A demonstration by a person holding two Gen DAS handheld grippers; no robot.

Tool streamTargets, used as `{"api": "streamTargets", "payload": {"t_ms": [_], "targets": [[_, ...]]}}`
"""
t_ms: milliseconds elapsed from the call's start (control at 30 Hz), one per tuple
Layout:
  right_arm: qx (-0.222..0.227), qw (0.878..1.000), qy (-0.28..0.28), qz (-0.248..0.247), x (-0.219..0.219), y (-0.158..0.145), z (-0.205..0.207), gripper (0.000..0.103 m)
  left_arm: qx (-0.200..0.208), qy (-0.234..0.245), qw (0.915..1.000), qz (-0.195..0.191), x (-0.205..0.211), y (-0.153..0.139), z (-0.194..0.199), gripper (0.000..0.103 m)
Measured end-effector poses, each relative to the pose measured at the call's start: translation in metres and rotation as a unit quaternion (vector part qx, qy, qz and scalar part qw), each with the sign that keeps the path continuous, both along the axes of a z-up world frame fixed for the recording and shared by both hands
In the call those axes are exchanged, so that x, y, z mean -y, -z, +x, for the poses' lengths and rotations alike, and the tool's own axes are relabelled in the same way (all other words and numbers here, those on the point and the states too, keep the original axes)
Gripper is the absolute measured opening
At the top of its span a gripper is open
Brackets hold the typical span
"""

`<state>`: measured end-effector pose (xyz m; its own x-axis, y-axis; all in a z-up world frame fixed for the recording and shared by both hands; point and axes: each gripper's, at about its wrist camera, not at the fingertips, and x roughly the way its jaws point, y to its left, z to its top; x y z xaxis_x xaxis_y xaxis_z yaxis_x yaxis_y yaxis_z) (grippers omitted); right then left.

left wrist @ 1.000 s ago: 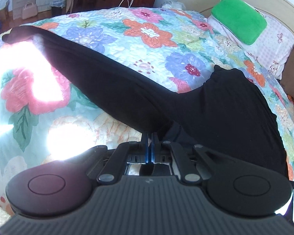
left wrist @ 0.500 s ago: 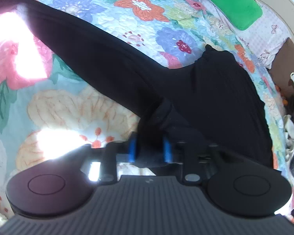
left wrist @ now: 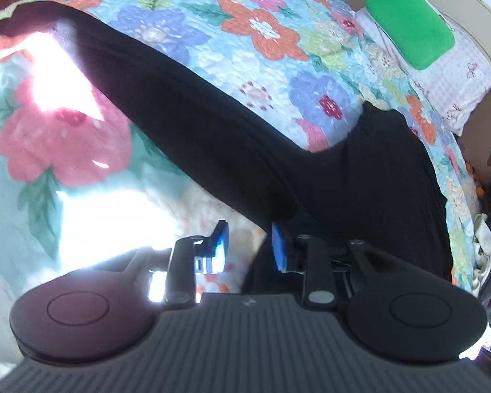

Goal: Fold clothes

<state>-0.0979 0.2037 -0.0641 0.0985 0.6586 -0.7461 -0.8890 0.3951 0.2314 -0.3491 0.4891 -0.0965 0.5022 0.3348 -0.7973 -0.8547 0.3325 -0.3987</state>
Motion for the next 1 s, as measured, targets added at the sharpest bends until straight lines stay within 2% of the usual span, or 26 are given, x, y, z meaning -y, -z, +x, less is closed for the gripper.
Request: {"api": "streamTargets", "payload": {"t_ms": [67,100,167,233,300,400,533,600,633,667,700,733,767,833,933,1000], "targets": [[-0.005,1.0,-0.03,0.004,-0.025,0.001,-0.011,0.042,-0.013,0.011,0.9998,0.009,-0.02,-0.005,-0.009,0.047],[0.0,0.999,-0.042,0.005,-0.036,0.0,-0.017,0.042,-0.022,0.035,0.9991,0.01,-0.03,-0.005,-0.011,0.048],[0.013,0.998,-0.063,0.006,-0.055,-0.003,-0.026,0.043,-0.043,0.051,0.9976,0.016,-0.048,-0.003,-0.021,0.048],[0.026,0.997,-0.079,0.009,-0.067,-0.008,-0.031,0.044,-0.052,0.035,0.9978,0.02,-0.072,0.004,-0.036,0.049],[0.032,0.996,-0.086,0.009,-0.074,-0.01,-0.031,0.045,-0.046,-0.011,0.9988,0.016,-0.095,0.012,-0.056,0.049],[0.034,0.996,-0.088,0.004,-0.082,-0.011,-0.03,0.046,-0.054,-0.051,0.9968,0.031,-0.124,0.025,-0.075,0.049],[0.027,0.996,-0.081,0.0,-0.081,-0.008,-0.028,0.046,-0.028,-0.081,0.9955,0.041,-0.149,0.031,-0.082,0.049],[0.022,0.997,-0.073,-0.004,-0.078,-0.005,-0.025,0.046,-0.007,-0.097,0.9938,0.053,-0.156,0.03,-0.08,0.056],[0.021,0.998,-0.064,-0.006,-0.076,-0.003,-0.023,0.047,0.003,-0.105,0.9928,0.057,-0.16,0.031,-0.079,0.056],[0.021,0.998,-0.054,-0.009,-0.074,-0.001,-0.021,0.049,0.01,-0.112,0.9917,0.063,-0.162,0.031,-0.076,0.054],[0.02,0.999,-0.045,-0.011,-0.072,0.001,-0.019,0.05,0.009,-0.111,0.9914,0.068,-0.163,0.031,-0.072,0.044],[0.02,0.999,-0.038,-0.014,-0.07,0.003,-0.016,0.05,0.007,-0.109,0.9912,0.074,-0.163,0.031,-0.067,0.03],[0.019,0.999,-0.032,-0.017,-0.068,0.004,-0.013,0.05,-0.002,-0.099,0.9913,0.087,-0.158,0.027,-0.06,0.009],[0.02,0.999,-0.022,-0.02,-0.062,0.006,-0.008,0.05,-0.017,-0.078,0.9905,0.112,-0.149,0.019,-0.047,0.005],[0.022,0.999,-0.007,-0.025,-0.053,0.008,0.0,0.05,0.017,-0.047,0.9862,0.158,-0.117,-0.008,-0.028,0.005],[0.016,1.0,0.001,-0.026,-0.048,0.01,0.007,0.05,0.066,-0.017,0.982,0.176,-0.09,-0.029,-0.015,0.005]]}}
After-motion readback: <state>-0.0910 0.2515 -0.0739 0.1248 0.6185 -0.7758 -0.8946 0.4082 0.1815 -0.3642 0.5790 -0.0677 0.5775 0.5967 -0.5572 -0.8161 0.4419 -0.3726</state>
